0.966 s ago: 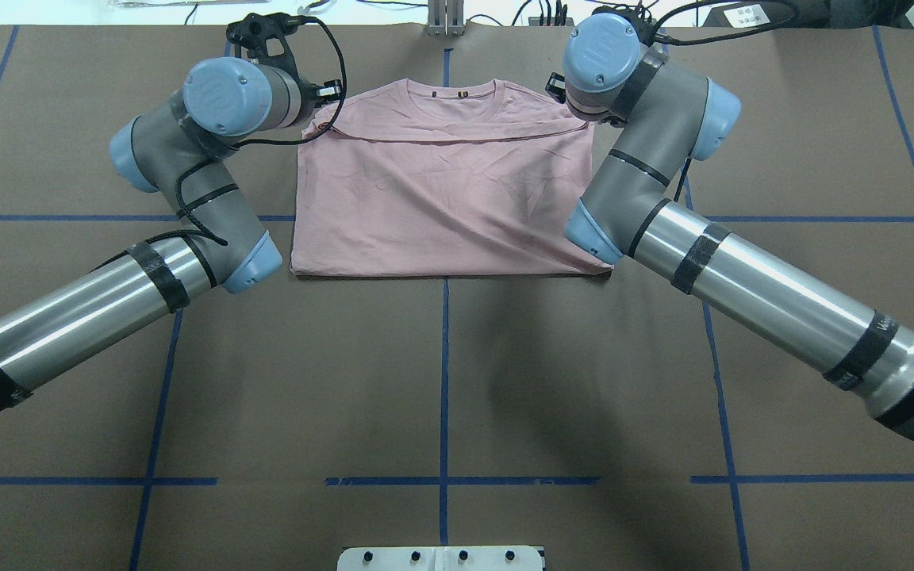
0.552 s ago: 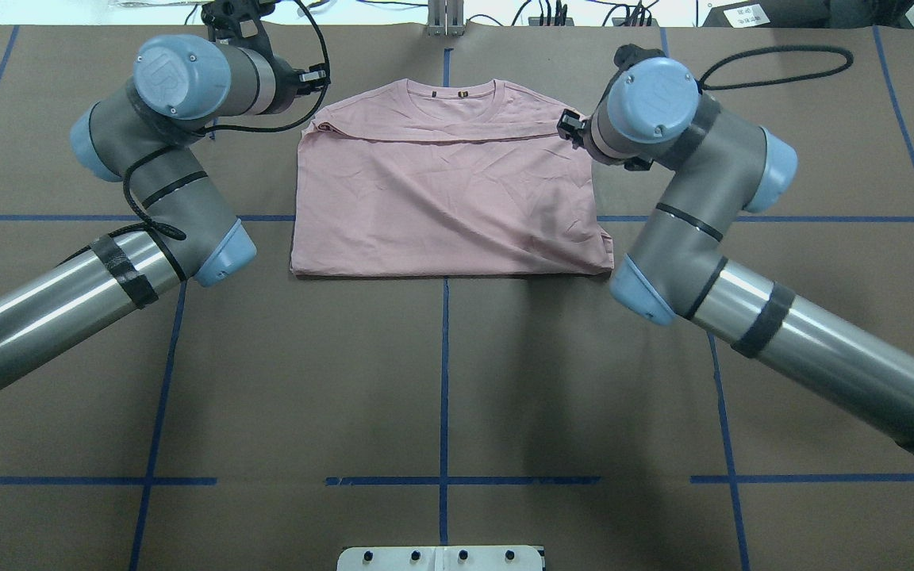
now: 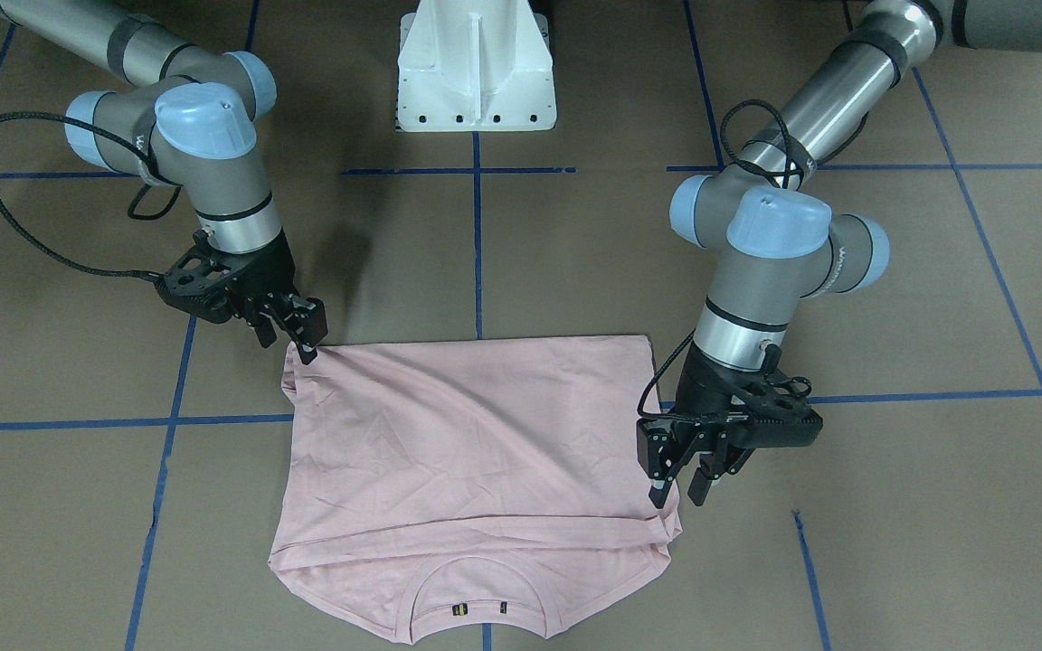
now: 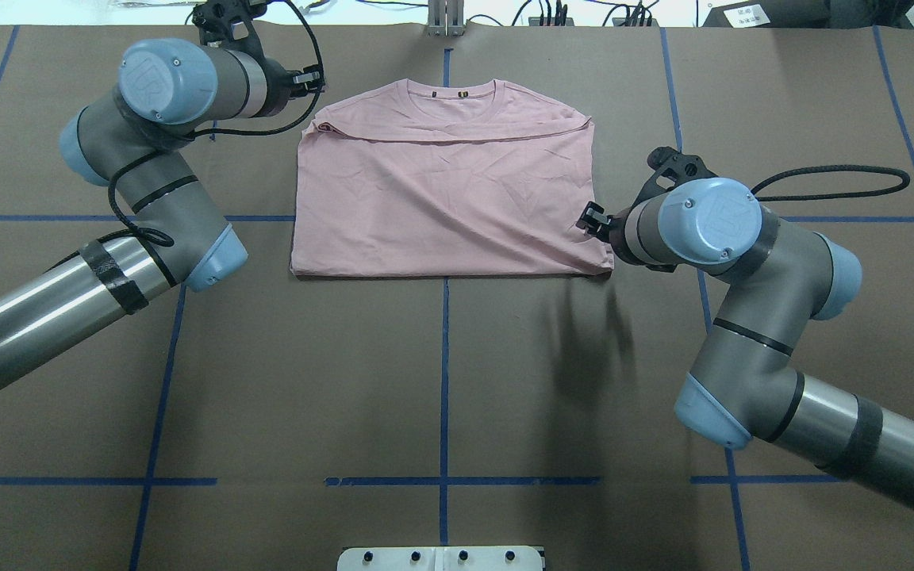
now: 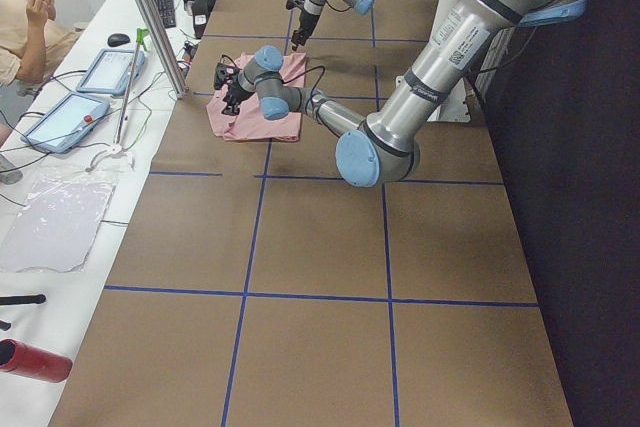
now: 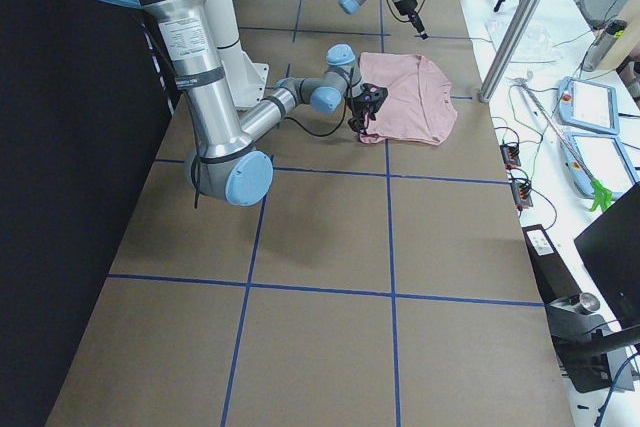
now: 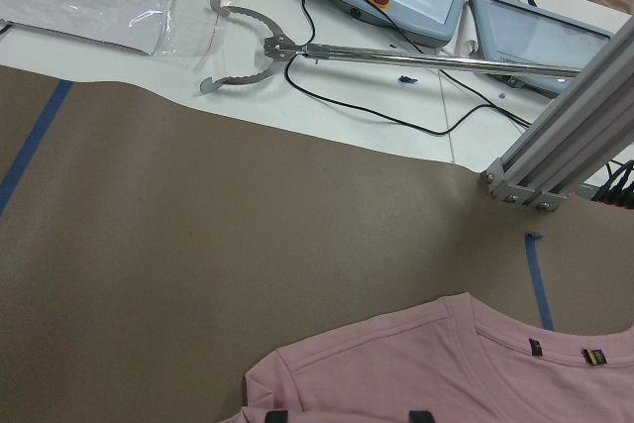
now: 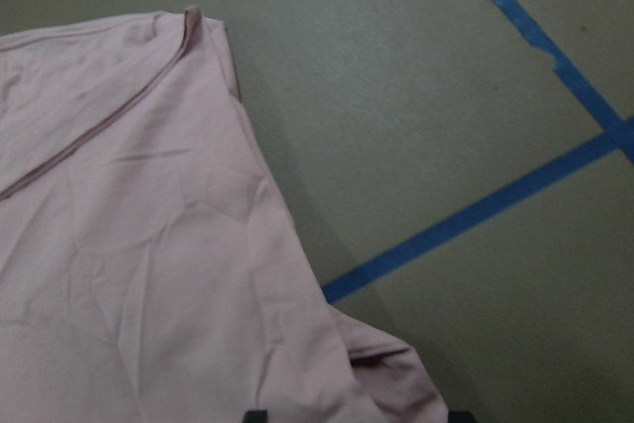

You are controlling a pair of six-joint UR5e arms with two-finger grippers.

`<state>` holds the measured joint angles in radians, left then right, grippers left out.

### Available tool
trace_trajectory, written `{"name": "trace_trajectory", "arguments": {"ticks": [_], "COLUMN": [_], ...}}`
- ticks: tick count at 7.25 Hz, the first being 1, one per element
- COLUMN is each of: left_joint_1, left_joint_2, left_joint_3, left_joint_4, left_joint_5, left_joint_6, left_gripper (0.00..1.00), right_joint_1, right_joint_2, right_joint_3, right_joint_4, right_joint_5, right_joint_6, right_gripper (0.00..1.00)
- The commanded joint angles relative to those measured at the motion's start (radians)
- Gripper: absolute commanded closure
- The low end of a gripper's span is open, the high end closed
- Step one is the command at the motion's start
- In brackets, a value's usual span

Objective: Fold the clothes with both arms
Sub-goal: 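Move the right gripper to the folded edge nearest it and press it flat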

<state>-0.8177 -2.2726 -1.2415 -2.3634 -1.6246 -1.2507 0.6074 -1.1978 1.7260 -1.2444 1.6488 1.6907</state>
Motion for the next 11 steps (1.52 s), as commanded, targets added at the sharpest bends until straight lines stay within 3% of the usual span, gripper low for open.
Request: {"name": "trace_trajectory", "arguments": {"ticks": [1, 5, 6, 8, 11], "left_joint_1": [0.000, 0.002, 0.002, 0.002, 0.002], "left_joint_2": [0.001, 0.014, 0.015, 0.015, 0.016], "left_joint_3": [-0.004, -0.006, -0.006, -0.006, -0.009], "left_joint_4": [-0.001, -0.001, -0.001, -0.001, 0.001], "left_joint_5": [0.000, 0.000, 0.000, 0.000, 0.002], "left_joint_6": [-0.001, -0.001, -0.001, -0.001, 0.001], "left_gripper": [0.46, 0.46, 0.46, 0.46, 0.46], "right_joint_1": [-0.034, -0.054, -0.052, -0.047, -0.047], "right_joint_2": [-0.010, -0.008, -0.005, -0.006, -0.019], "right_joint_3": [-0.002, -0.046, -0.046, -0.043, -0.036], "right_joint_4": [0.000, -0.001, 0.000, 0.000, 0.003], "right_joint_5": [-0.004, -0.024, -0.027, -0.026, -0.027], "right_joint_6": [0.049, 0.049, 0.049, 0.049, 0.050], "right_gripper": [0.29, 0.33, 0.45, 1.00, 1.00]}}
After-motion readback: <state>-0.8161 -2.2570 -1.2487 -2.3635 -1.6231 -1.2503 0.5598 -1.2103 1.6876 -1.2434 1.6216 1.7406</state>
